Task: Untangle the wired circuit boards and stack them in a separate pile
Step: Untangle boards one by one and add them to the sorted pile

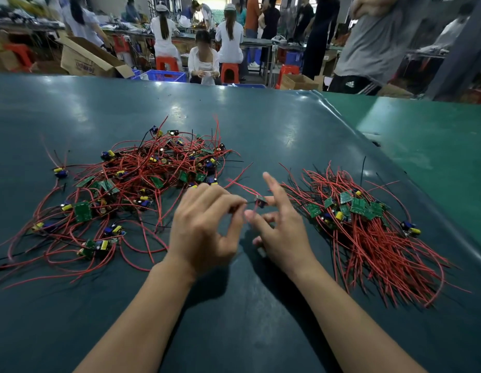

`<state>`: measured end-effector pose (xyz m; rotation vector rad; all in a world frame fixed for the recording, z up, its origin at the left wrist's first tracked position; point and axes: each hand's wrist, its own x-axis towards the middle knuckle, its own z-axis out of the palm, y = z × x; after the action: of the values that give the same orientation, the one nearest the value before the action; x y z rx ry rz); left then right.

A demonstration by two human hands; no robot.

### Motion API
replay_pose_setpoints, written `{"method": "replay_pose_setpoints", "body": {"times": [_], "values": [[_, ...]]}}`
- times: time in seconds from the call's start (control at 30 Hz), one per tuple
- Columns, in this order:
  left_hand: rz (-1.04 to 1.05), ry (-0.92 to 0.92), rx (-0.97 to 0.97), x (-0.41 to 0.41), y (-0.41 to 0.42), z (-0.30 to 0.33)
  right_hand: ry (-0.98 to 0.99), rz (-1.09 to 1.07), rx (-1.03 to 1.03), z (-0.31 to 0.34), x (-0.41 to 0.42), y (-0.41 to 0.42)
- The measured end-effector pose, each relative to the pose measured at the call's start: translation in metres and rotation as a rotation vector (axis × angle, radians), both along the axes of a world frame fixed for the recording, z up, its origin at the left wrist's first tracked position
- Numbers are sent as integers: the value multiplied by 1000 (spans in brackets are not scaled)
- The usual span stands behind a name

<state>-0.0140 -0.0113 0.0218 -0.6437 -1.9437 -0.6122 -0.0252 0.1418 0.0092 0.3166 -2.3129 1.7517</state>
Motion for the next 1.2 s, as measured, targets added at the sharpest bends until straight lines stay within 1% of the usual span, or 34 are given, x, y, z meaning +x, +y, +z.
{"method": "replay_pose_setpoints", "body": {"times": [0.07,0.1,0.13,0.17,0.23,0.27,0.3,0.4,0.47,0.5,0.6,0.7,0.8,0.83,0.93,1.03,1.13,1.2], "values": [[-137,-82,36,2,7,-2,72,-44,72,1,-1,3],[-183,-124,84,4,9,-3,73,-61,68,2,-2,3],[-215,-174,176,5,11,-3,45,-71,6,2,-3,2],[-234,-231,322,5,12,-2,1,-71,-123,4,-4,2],[-266,-350,684,5,10,1,-112,-48,-465,12,-5,3],[-284,-395,800,3,8,1,-161,-16,-593,15,-7,5],[-296,-437,837,3,7,-1,-199,20,-654,18,-8,8],[-326,-632,727,4,15,-8,-280,145,-683,19,-6,11],[-431,-795,699,6,24,-9,-327,217,-654,19,-3,7],[-478,-843,710,5,26,-8,-341,250,-629,18,-1,5],[-509,-876,799,2,22,-4,-352,319,-582,15,2,0],[-438,-884,831,1,19,-3,-298,266,-436,14,2,-3],[-457,-1000,944,1,17,-3,-314,268,-409,13,4,-6],[-483,-1026,952,1,16,-2,-310,279,-402,13,4,-7],[-508,-1024,901,-1,17,-1,-289,270,-361,12,4,-9],[-499,-1028,917,-2,16,0,-279,205,-421,13,4,-7],[-476,-1029,915,-1,15,-1,-188,107,-387,11,1,-3],[-475,-1026,948,-1,15,0,-160,67,-379,10,-1,-3]]}}
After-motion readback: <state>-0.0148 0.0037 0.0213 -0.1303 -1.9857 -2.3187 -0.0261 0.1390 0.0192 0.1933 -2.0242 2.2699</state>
